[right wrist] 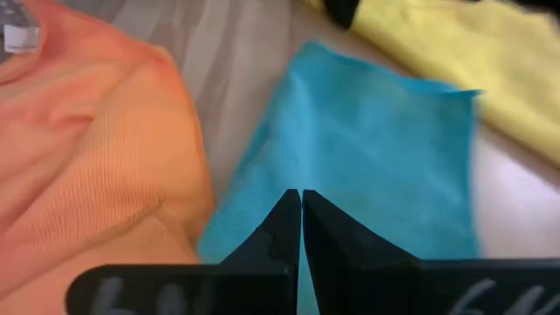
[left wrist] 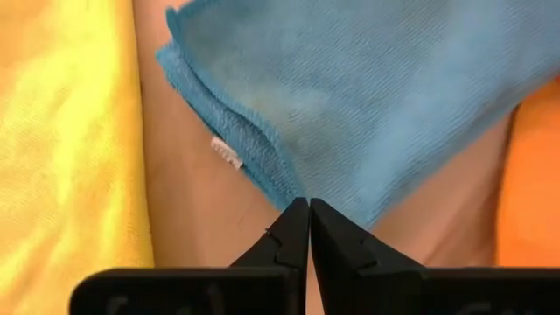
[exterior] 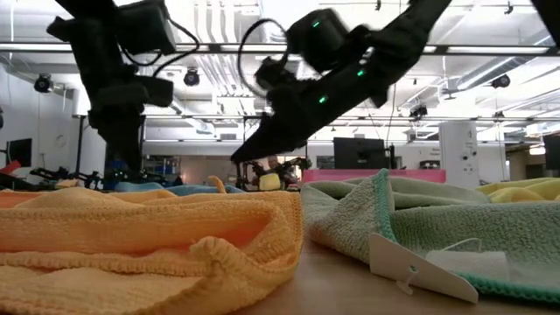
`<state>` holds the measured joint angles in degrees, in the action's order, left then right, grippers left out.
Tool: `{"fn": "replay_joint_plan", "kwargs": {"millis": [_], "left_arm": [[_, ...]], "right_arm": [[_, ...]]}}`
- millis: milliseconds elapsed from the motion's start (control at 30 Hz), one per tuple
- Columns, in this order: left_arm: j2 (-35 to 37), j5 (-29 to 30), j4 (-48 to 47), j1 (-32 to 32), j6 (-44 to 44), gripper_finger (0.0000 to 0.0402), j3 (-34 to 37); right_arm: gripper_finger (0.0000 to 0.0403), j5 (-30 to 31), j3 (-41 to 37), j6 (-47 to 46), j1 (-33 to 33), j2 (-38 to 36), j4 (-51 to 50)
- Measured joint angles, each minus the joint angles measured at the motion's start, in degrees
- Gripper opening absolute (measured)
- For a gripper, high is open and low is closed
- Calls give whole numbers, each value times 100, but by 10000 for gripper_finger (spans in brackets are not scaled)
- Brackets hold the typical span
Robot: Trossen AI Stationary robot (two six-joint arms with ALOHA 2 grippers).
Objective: Fold microfiber towels
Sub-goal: Fold the blue microfiber cloth
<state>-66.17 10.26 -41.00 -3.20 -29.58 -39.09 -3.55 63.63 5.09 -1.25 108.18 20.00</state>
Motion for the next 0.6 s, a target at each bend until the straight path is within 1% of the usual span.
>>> {"fn": "replay_joint_plan", "kwargs": {"millis": [100,267,467,600], "left_arm": [[174,-1,103,49,2,0,26],[208,-31,713,160,2,0,321],[-107,-35,1230,176,-5,0,629],[-484,-33,1282,179,-140,0,738]], "right_arm": [[9,-159,319,-9,2,341,-19],[9,-531,598,-24,2,679,-55],[9,-668,611,-73,24,719,-40],[9,-706,566,-73,26,717,-62]]}}
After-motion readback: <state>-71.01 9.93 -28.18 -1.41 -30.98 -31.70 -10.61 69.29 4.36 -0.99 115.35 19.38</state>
